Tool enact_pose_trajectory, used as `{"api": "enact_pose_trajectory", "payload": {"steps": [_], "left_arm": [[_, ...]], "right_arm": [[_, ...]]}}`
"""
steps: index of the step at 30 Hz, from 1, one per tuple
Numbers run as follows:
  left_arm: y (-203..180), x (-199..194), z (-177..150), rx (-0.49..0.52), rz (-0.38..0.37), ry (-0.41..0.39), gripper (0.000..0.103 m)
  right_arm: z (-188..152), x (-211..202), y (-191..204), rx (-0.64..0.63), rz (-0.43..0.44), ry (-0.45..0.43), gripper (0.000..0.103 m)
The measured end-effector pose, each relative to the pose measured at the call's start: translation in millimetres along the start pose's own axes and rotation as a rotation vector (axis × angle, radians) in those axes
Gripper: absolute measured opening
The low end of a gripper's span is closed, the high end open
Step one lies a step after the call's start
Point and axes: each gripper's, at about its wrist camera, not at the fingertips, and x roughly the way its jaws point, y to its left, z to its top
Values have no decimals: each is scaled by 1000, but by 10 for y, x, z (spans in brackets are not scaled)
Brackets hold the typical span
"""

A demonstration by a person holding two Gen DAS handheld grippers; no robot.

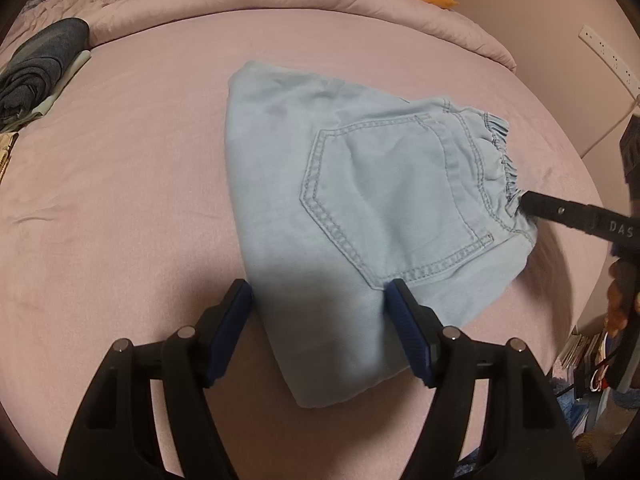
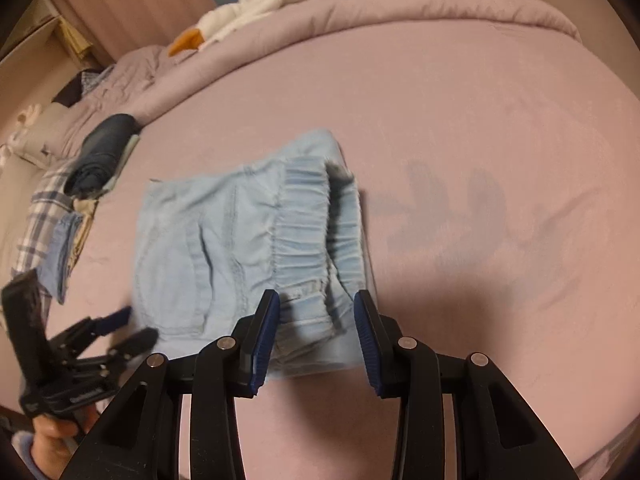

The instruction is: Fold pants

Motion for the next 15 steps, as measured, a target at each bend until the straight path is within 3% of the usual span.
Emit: {"api": "enact_pose_trajectory", "payload": {"steps": [5,7,11,15], "left_arm": [[109,-70,17,-39,-26,-18,71],[177,-84,28,-72,-23,-29,79],[371,-71,90,-169,-46,-35,81],[446,-42,141,-210,-68,-23,81]], "right_arm": [[34,-98,-78,28,7,-7,47],[54,-141,-134,35,11,-16,52],[100,-119,-300,106,46,-9,72],[141,-4,-387,163,118,30,74]]}}
